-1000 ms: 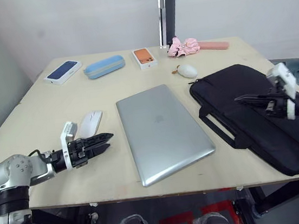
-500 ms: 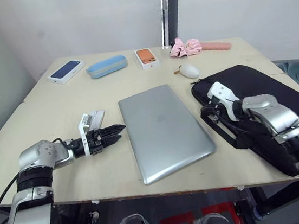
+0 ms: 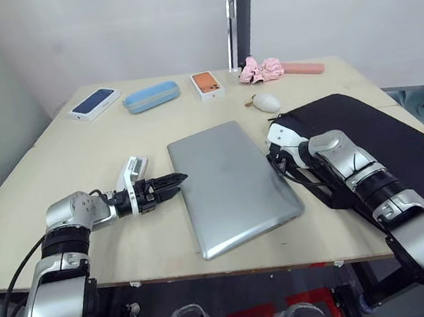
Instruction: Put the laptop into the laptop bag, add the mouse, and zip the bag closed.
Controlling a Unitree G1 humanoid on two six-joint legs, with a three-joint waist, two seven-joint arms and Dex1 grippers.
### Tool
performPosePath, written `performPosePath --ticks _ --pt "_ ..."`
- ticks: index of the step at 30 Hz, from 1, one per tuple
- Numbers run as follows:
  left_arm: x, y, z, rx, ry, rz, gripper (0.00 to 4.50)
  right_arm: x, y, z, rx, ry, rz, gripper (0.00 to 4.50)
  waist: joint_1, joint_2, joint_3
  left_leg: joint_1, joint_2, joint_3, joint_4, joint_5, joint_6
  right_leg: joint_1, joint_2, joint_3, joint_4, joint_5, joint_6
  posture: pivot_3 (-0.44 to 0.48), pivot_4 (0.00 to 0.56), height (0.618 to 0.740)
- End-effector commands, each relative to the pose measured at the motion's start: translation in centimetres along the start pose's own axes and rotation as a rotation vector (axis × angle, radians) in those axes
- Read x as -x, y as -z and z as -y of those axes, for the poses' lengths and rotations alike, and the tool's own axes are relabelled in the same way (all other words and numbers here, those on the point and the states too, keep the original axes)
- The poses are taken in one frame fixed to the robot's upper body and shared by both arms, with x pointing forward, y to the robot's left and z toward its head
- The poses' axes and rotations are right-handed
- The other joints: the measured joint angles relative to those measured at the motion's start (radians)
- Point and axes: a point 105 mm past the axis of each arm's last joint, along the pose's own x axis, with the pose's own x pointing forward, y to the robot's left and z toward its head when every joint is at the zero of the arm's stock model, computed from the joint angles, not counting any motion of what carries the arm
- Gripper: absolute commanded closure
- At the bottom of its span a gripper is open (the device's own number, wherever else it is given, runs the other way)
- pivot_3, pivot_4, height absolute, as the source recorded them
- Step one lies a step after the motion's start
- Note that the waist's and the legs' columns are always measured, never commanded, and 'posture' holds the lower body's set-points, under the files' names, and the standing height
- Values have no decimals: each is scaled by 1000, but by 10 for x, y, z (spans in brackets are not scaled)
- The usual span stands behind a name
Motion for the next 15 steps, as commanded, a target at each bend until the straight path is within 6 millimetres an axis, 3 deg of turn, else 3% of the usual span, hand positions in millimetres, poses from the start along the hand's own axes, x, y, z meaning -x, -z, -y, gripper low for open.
performPosePath --ticks 1,5,9,15 --pt "-10 28 -8 43 -49 -153 0 -6 -24 -9 46 -60 63 4456 -2 0 0 0 0 0 0 0 0 0 0 0 -1 0 0 0 150 740" --pt "-10 30 -8 40 -57 -177 0 -8 -27 -9 41 -61 72 4456 -10 1 -2 0 0 1 -3 0 0 1 0 0 -6 0 0 0 150 740" --pt "-14 25 -4 19 -37 -166 0 -8 -39 -27 32 -147 125 4456 -9 1 -2 0 0 1 -7 0 0 1 0 -1 -9 0 0 0 150 740" --pt "-19 20 5 -37 8 -158 0 -5 -33 -49 48 -248 95 4456 1 1 -2 0 0 1 -11 0 0 1 1 -2 -13 -1 -1 0 150 740"
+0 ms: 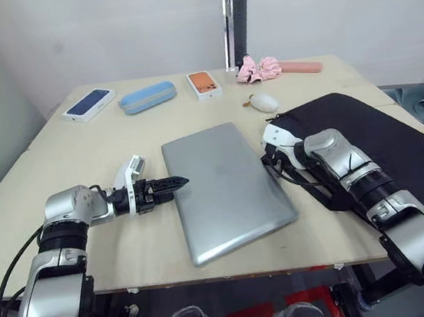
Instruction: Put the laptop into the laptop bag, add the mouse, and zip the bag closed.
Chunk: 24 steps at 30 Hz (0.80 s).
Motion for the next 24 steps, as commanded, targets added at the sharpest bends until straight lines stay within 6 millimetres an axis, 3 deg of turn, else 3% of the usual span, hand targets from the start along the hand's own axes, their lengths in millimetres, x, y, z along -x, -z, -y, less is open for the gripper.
performPosePath --ticks 1,4,5,16,24 --pt "-16 14 1 7 21 -74 0 -7 -19 -25 66 -120 57 4456 2 0 0 0 0 0 0 0 0 0 0 0 0 0 0 0 150 740" --pt "-16 12 3 -10 20 -71 0 -5 -15 -15 49 -82 38 4456 2 0 0 0 0 0 -1 0 0 0 0 0 -1 0 0 0 150 740" --pt "-15 11 3 -19 14 -67 254 -4 -16 -11 48 -68 39 4490 2 0 0 0 0 0 -1 0 0 0 0 0 -2 0 0 0 150 740" --pt "-13 -1 16 -34 55 -38 3863 -1 -19 -7 62 -62 45 4500 -4 -1 2 -4 1 0 -4 0 -1 -4 1 -2 -5 0 -1 0 150 740" --pt "-10 -12 39 -79 102 -32 3991 13 -32 1 82 -33 80 4500 0 -1 4 -5 1 0 -5 0 -1 -3 1 -2 -7 0 -1 0 150 740"
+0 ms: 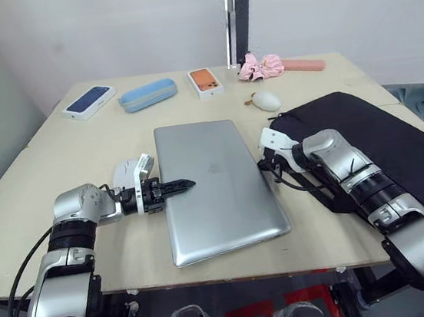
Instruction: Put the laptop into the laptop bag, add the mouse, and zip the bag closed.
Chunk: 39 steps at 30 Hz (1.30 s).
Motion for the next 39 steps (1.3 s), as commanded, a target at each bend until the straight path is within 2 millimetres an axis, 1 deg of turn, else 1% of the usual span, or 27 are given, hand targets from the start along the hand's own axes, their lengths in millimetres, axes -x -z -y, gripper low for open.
performPosePath --ticks 1,2,4,6,8,10,12,13,14,15,16,17,19,22,25,26,28,30,32,35,39 --pt "-2 -14 20 -117 -7 -14 4017 9 -30 4 59 8 82 4500 0 0 0 0 0 0 0 0 0 0 0 0 -1 0 0 0 150 740" --pt "0 -15 24 -124 -6 -16 4055 14 -35 6 60 17 95 4500 0 0 1 -1 0 0 -1 0 0 0 0 0 -1 0 0 0 150 740" --pt "6 -16 36 -151 6 -28 4098 30 -52 9 63 33 147 4500 0 0 5 -1 0 0 -2 0 0 -1 0 -1 -2 0 0 0 150 740" --pt "13 -15 47 -183 9 -43 4116 51 -70 7 55 34 215 4500 1 0 6 -7 0 0 -2 0 0 -7 0 -1 -2 0 0 0 150 740" --pt "21 -14 54 -200 -2 -48 4160 73 -82 6 46 60 264 4500 0 -1 6 -16 0 -1 -1 1 0 -14 2 -1 -1 1 0 0 150 740" --pt "29 -12 61 -203 6 -47 4160 93 -85 6 14 93 293 4500 -1 -1 6 -16 2 -1 -2 2 1 -16 3 -1 0 0 -1 0 150 740" --pt "36 -9 64 -193 -1 -50 4160 112 -81 8 -40 129 301 4500 1 -1 6 -15 3 -1 -4 2 0 -16 4 -2 0 -1 -3 0 150 740" --pt "41 -7 67 -188 -2 -54 4160 128 -75 8 -65 151 298 4500 3 -1 6 -16 4 -1 -4 2 -1 -16 5 -3 -1 -1 -3 0 150 740" --pt "44 -4 69 -185 -1 -59 4163 138 -71 7 -80 165 294 3969 5 -1 6 -16 4 -2 -5 1 -2 -16 5 -3 -1 -1 -3 0 150 740" --pt "49 -3 70 -181 -4 -60 4163 152 -65 7 -97 195 280 3653 7 -1 6 -16 4 -2 -5 1 -3 -15 5 -3 -2 -1 -3 0 150 740" --pt "52 -2 72 -177 -1 -57 4163 169 -58 5 -116 221 269 3275 11 -1 6 -16 4 -2 -6 1 -3 -15 5 -3 -2 -1 -3 0 150 740" --pt "54 -1 73 -174 2 -55 4163 179 -54 2 -127 236 261 2957 16 -1 7 -16 4 -2 -6 0 -4 -15 5 -3 -3 -1 -3 0 150 740" --pt "57 -1 74 -174 -1 -55 4163 199 -48 -14 -125 224 230 2315 22 -1 8 -16 4 -2 -6 0 -4 -15 4 -3 -3 -1 -3 0 150 740" --pt "59 -4 78 -171 6 -46 4163 216 -44 -33 -117 204 186 1297 25 -1 8 -14 4 -2 -5 0 -5 -14 4 -3 -1 -1 -3 0 150 740" --pt "60 -6 80 -163 18 -34 4163 227 -39 -49 -112 184 160 270 22 -1 8 -10 4 0 -4 0 -5 -12 4 -1 0 -1 -3 0 150 740" --pt "61 -6 81 -162 22 -32 4163 229 -38 -52 -111 178 157 12 21 -1 8 -10 4 0 -4 0 -5 -12 4 0 0 -1 -3 0 150 740" --pt "61 -6 82 -154 28 -30 4163 232 -33 -54 -134 195 137 12 17 -1 8 -10 4 1 -2 0 -4 -13 4 1 1 -1 -3 0 150 740" --pt "60 -4 82 -143 32 -42 4163 221 -17 -51 -167 222 69 12 15 -1 8 -10 4 1 0 0 -4 -13 4 1 3 -1 -3 0 150 740" --pt "59 -6 83 -136 41 -42 4163 208 -7 -43 -184 260 34 12 12 -1 8 -10 4 1 1 0 -4 -13 4 1 3 -1 -3 0 150 740" --pt "56 -10 83 -131 46 -35 4163 196 7 -17 -228 384 -1 12 9 -1 8 -10 4 1 3 0 -4 -13 4 1 6 -1 -3 0 150 740" --pt "50 -9 81 -125 47 -36 4163 178 17 -6 -255 413 -1 12 13 -1 8 -10 4 1 4 0 -4 -13 4 2 8 -1 -2 0 150 740"
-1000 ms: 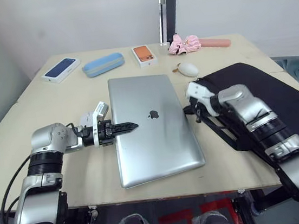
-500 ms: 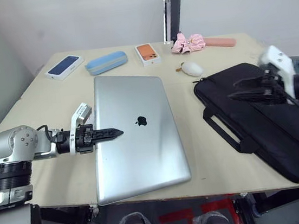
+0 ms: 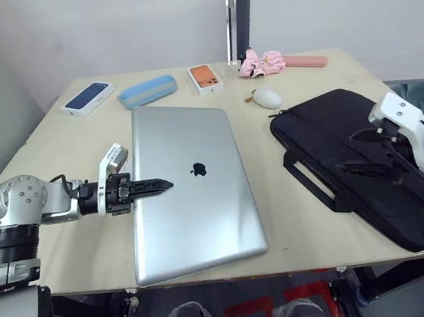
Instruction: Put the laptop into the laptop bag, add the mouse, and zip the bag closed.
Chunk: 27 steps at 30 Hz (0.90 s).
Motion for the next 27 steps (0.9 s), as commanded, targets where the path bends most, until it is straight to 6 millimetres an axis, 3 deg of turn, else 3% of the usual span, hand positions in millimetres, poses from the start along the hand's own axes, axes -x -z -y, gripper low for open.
performPosePath --ticks 1,8,12,22,27 --pt "-1 -10 25 -64 115 27 4163 -13 2 7 23 55 -1 12 2 0 0 0 0 0 0 0 0 0 0 0 0 0 0 0 150 740" --pt "-4 -9 25 -59 122 29 4163 -27 13 7 37 74 -27 12 3 0 0 -4 0 -1 0 0 0 -2 0 -1 -1 0 0 0 150 740" --pt "-6 -10 23 -50 123 34 4163 -45 17 -14 33 2 -12 12 3 0 0 -4 0 -2 0 0 0 -1 0 -1 0 0 0 0 150 740" --pt "-9 -11 20 -38 123 40 4163 -61 41 -2 68 102 -119 12 2 0 0 -4 0 -3 3 0 0 -1 0 -1 2 0 0 0 150 740" --pt "-9 -12 19 -35 121 44 4163 -65 40 -5 61 90 -114 12 2 0 0 -4 0 -3 3 0 0 -1 0 -1 2 0 1 0 150 740"
